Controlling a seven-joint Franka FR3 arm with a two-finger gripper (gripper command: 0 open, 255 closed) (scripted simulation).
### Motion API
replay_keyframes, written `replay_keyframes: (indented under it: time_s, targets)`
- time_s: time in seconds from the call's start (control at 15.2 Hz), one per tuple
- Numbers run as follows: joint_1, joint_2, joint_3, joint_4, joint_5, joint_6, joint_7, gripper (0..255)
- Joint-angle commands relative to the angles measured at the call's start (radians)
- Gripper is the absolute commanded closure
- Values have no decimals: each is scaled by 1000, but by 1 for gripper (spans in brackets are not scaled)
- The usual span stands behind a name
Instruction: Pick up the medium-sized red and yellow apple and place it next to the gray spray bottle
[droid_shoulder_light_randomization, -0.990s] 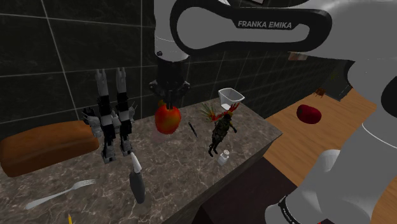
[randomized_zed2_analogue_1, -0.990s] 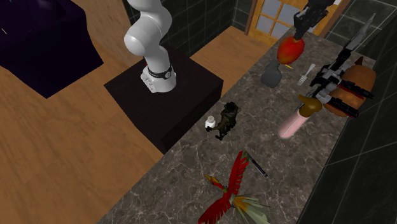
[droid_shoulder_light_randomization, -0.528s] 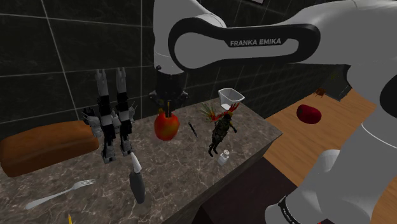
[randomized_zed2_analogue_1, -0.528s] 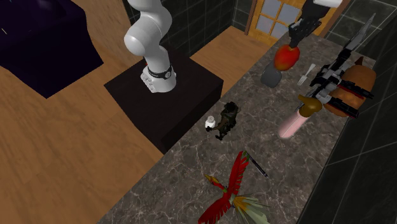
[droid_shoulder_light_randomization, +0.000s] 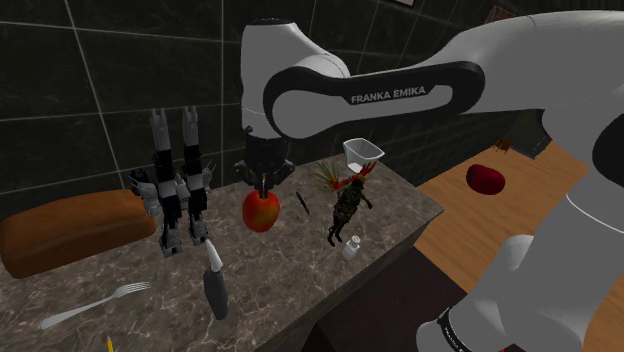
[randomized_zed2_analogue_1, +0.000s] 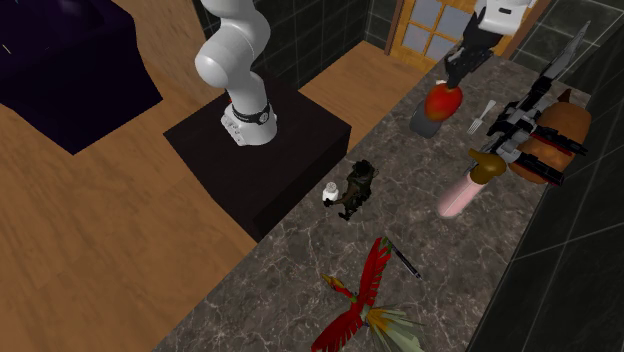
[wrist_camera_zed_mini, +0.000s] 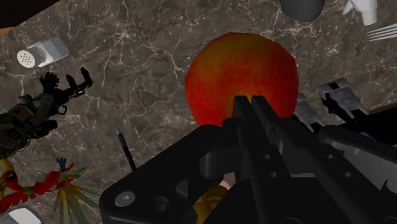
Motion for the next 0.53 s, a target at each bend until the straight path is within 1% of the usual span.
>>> replay_keyframes:
  time_s: [0.0, 0.46]
  targets:
    - [1, 11, 0, -14, -4, 25, 4, 255]
    - [2, 40, -2, -74, -16, 113, 15, 255]
